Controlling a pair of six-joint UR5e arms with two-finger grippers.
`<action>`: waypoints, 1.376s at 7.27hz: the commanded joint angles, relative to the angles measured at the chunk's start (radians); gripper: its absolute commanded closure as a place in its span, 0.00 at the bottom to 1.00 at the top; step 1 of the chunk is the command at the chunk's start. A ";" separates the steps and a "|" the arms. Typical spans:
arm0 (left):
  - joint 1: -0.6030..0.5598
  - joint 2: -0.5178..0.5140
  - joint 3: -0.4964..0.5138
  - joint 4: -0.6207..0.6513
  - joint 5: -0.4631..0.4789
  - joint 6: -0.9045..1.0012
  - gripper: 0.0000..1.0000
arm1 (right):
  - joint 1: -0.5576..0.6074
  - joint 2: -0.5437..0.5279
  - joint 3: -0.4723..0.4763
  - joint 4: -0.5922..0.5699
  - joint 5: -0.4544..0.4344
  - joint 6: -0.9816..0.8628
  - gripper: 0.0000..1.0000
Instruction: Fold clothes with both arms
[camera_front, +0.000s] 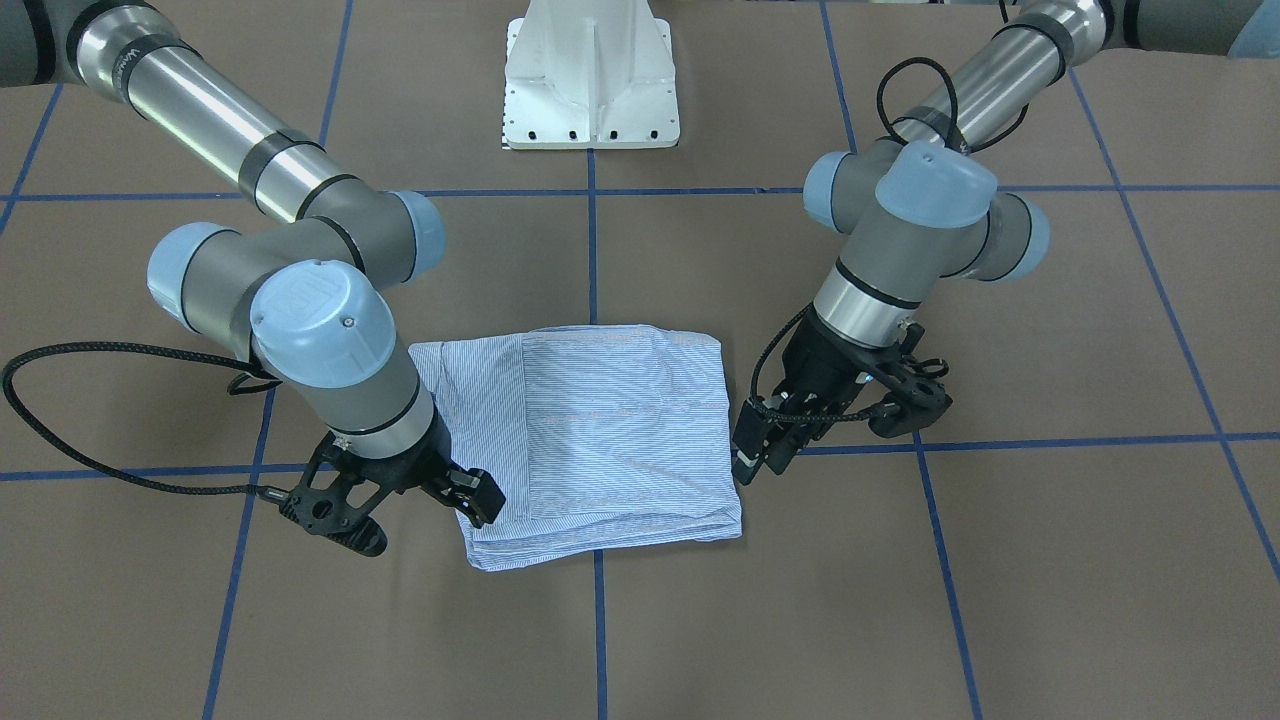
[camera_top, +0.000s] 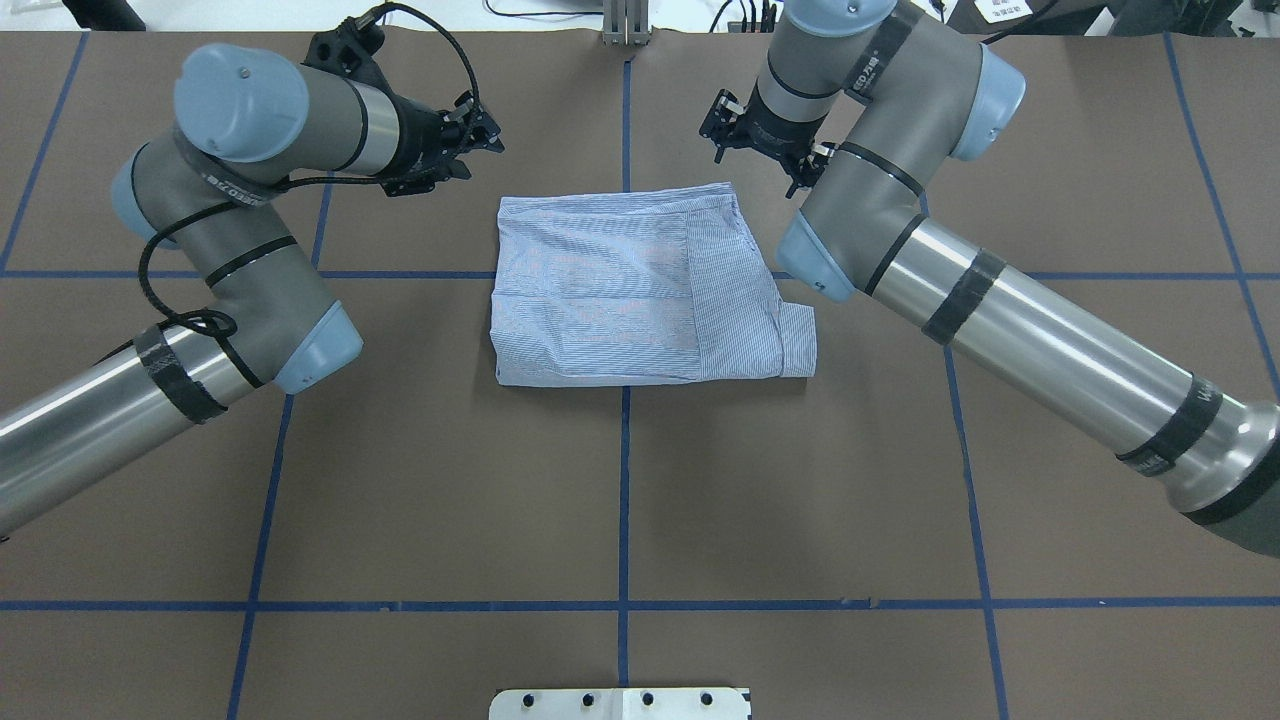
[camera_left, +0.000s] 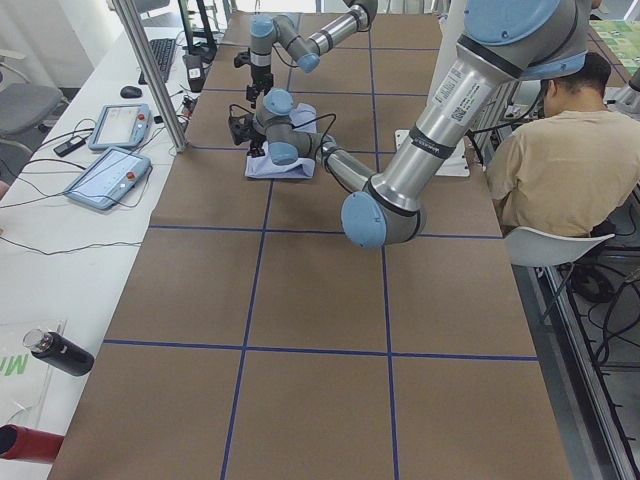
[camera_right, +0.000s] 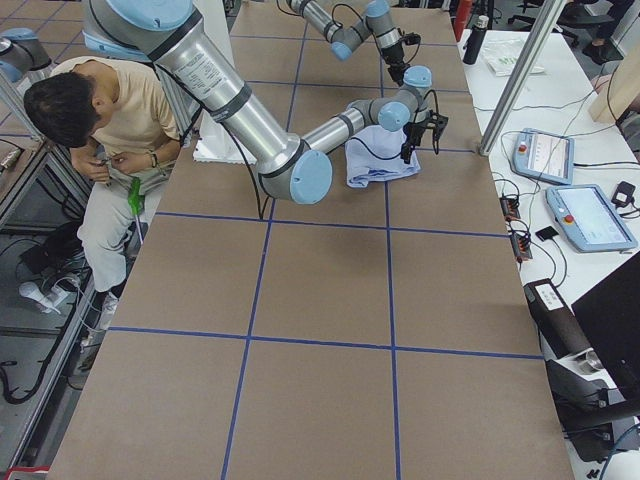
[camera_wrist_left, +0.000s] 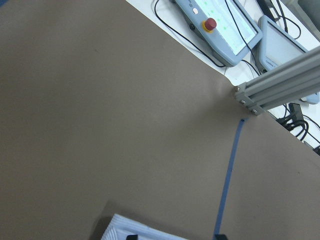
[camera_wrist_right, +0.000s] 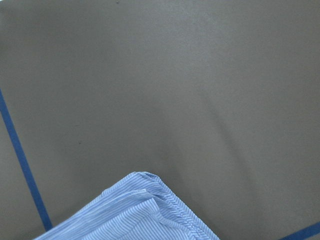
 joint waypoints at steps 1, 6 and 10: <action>0.004 0.098 -0.143 0.017 -0.030 0.001 0.73 | 0.010 -0.127 0.164 0.000 0.011 -0.001 0.00; -0.153 0.489 -0.356 0.022 -0.133 0.818 0.45 | 0.218 -0.382 0.302 -0.014 0.093 -0.516 0.00; -0.517 0.605 -0.274 0.139 -0.304 1.556 0.39 | 0.463 -0.578 0.239 -0.057 0.201 -1.166 0.00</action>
